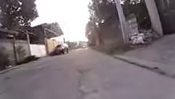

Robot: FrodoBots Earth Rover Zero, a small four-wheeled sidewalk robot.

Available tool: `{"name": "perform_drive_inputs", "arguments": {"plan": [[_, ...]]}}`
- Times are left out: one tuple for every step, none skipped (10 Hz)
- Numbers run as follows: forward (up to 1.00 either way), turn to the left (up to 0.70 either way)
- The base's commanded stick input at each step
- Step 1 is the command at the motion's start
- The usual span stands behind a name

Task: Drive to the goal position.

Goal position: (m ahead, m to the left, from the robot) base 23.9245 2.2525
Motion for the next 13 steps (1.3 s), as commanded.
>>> {"name": "perform_drive_inputs", "arguments": {"plan": [[1.0,0.29],[1.0,0.4],[1.0,0.4],[1.0,0.22],[1.0,0.04],[1.0,0.0],[1.0,0.0],[1.0,0.0],[1.0,0.0],[1.0,0.0],[1.0,0.0],[1.0,0.0],[1.0,0.0]]}}
